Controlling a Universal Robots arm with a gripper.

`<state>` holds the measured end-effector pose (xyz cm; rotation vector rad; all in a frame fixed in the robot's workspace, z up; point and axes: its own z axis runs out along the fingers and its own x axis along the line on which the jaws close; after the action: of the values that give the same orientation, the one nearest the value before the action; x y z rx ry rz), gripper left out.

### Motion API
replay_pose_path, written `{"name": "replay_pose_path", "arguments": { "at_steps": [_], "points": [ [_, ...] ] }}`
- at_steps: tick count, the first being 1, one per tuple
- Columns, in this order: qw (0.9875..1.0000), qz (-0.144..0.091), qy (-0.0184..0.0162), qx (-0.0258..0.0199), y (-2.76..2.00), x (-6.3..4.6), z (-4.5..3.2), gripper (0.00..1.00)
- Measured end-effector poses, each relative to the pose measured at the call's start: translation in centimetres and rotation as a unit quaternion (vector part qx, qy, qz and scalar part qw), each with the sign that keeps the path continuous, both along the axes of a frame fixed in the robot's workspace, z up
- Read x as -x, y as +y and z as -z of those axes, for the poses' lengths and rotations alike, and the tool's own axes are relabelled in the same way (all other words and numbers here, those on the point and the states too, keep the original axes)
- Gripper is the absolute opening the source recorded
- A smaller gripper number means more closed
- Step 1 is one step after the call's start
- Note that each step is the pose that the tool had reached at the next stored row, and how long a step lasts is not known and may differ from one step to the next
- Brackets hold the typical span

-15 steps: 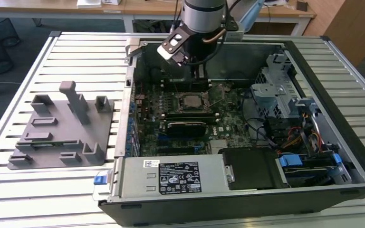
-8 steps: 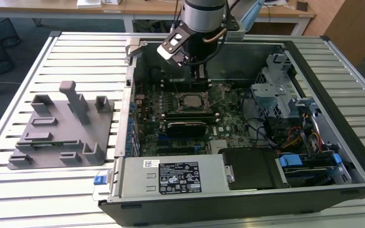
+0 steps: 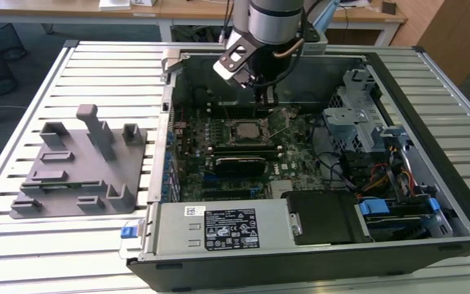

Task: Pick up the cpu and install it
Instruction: 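Close the cpu cover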

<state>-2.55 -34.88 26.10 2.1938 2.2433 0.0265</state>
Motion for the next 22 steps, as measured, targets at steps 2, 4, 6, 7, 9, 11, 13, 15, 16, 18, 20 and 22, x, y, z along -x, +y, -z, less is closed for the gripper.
{"name": "replay_pose_path", "arguments": {
  "at_steps": [2,4,6,7,9,11,13,15,16,18,20,22],
  "points": [
    [1.0,0.0,0.0,0.0,0.0,-0.8,0.0,0.11],
    [1.0,0.0,0.0,0.0,-0.01,-1.4,0.0,0.11],
    [1.0,0.0,-0.0001,-0.0001,0.0,-1.5,0.01,0.11],
    [1.0,0.0,0.0,0.0,0.0,-1.8,0.01,0.11],
    [1.0,0.0,0.0,0.0,0.0,-2.2,0.01,0.11],
    [1.0,0.0,0.0,0.0,0.0,-2.5,0.01,0.11],
    [1.0,0.0,0.0,0.0,0.0,-2.7,0.01,0.11],
    [1.0,0.0,0.0,0.0,0.0,-3.0,0.01,0.11],
    [1.0,0.0,0.0,0.0,0.0,-3.1,0.01,0.11],
    [1.0,0.0,0.0,0.0,0.0,-3.4,0.01,0.11],
    [1.0,0.0,0.0,0.0,0.0,-3.6,0.01,0.11],
    [1.0,0.0,0.0,0.0,0.0,-4.0,0.01,0.11]
  ]
}}
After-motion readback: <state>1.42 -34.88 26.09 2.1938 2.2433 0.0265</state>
